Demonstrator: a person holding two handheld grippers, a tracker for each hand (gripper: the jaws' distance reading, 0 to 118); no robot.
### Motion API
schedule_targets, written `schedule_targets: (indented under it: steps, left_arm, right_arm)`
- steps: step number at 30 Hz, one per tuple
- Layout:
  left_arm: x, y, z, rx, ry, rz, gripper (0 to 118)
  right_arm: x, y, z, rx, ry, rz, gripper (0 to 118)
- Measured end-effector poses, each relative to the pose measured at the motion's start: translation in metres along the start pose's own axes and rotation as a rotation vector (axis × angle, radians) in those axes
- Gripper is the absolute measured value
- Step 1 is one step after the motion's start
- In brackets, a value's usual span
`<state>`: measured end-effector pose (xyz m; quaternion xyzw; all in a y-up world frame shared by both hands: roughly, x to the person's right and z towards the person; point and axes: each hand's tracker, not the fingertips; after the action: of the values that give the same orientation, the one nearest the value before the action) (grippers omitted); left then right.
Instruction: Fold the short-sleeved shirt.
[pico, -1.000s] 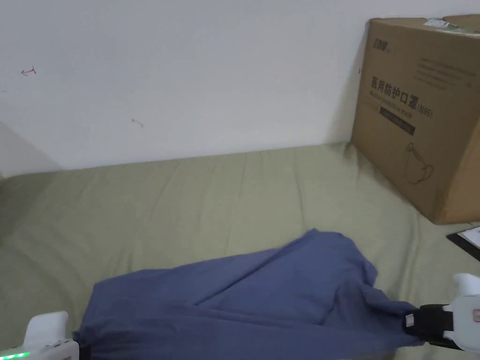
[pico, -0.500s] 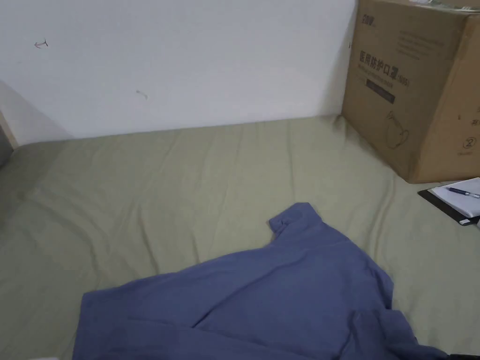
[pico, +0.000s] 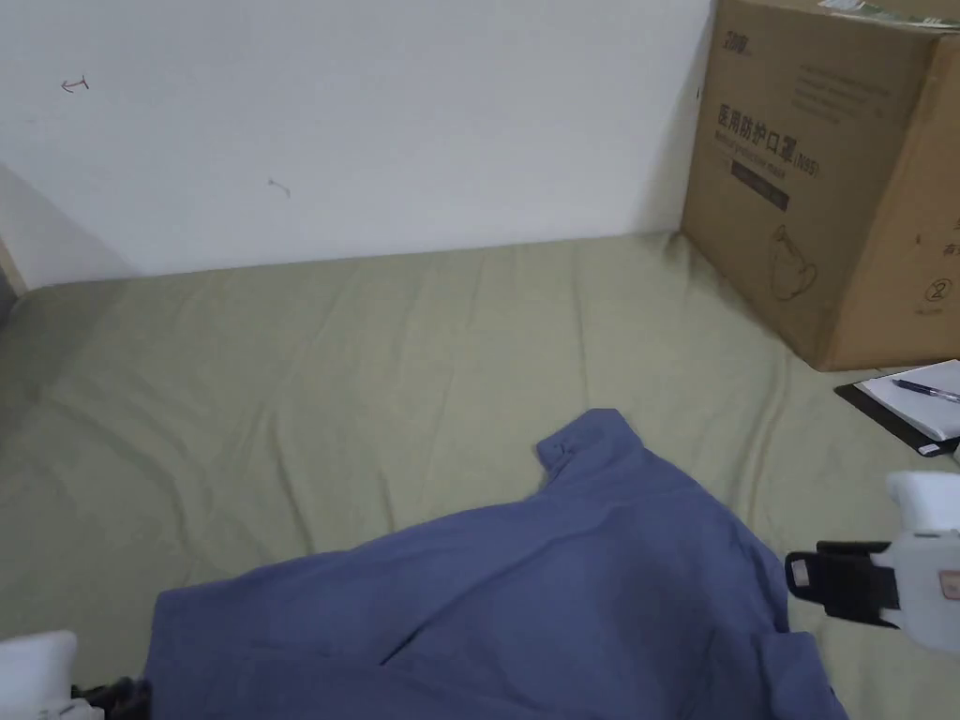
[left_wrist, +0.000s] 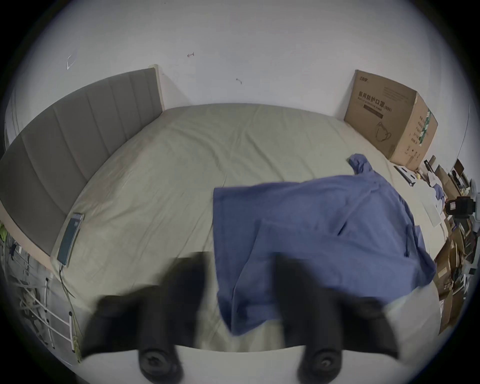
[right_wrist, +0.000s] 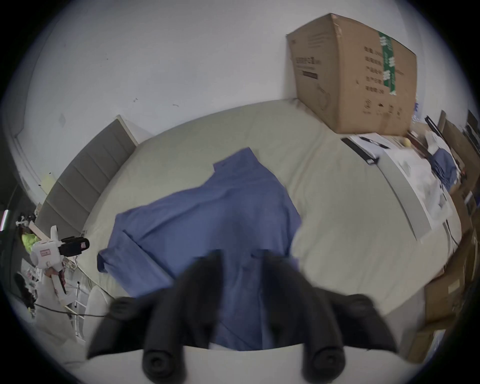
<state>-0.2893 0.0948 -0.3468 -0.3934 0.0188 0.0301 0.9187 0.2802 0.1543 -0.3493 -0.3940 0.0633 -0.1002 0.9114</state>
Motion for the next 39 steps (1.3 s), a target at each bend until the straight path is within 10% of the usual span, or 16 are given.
schedule_targets:
  steps: [1, 11, 12, 13, 15, 21, 24, 31, 33, 36, 39]
  left_arm:
    - [0.003, 0.005, -0.008, 0.005, 0.008, 0.003, 8]
    - [0.014, 0.048, -0.081, -0.028, 0.009, 0.040, 0]
    - [0.014, 0.051, -0.086, -0.030, 0.013, 0.048, 0]
    - [0.013, 0.053, -0.090, -0.030, 0.014, 0.057, 0]
    - [0.011, 0.054, -0.093, -0.034, 0.019, 0.065, 0]
    - [0.003, 0.045, -0.109, -0.080, 0.051, 0.057, 0]
    - [0.003, 0.044, -0.104, -0.098, 0.060, 0.061, 0]
    - [-0.006, 0.049, -0.118, -0.141, 0.076, 0.066, 0]
    - [-0.007, 0.056, -0.125, -0.158, 0.085, 0.065, 20]
    - [-0.015, 0.070, -0.144, -0.183, 0.064, 0.095, 96]
    - [-0.013, 0.084, -0.166, -0.197, 0.087, 0.097, 104]
  right_arm:
    - [-0.001, 0.008, -0.009, 0.001, -0.003, -0.006, 7]
    - [0.027, 0.097, -0.153, -0.133, -0.016, -0.032, 3]
    - [0.031, 0.105, -0.169, -0.155, -0.044, -0.048, 27]
    - [0.035, 0.113, -0.186, -0.198, -0.060, -0.048, 83]
    - [0.041, 0.119, -0.219, -0.286, -0.091, -0.044, 118]
    - [0.055, 0.125, -0.284, -0.391, -0.182, -0.044, 102]
    - [0.048, 0.114, -0.302, -0.455, -0.184, -0.078, 75]
    - [0.020, 0.121, -0.303, -0.455, -0.266, 0.078, 41]
    - [0.015, 0.122, -0.303, -0.452, -0.260, 0.081, 20]
    - [0.006, 0.118, -0.306, -0.453, -0.279, 0.129, 5]
    - [0.007, 0.118, -0.302, -0.436, -0.279, 0.122, 5]
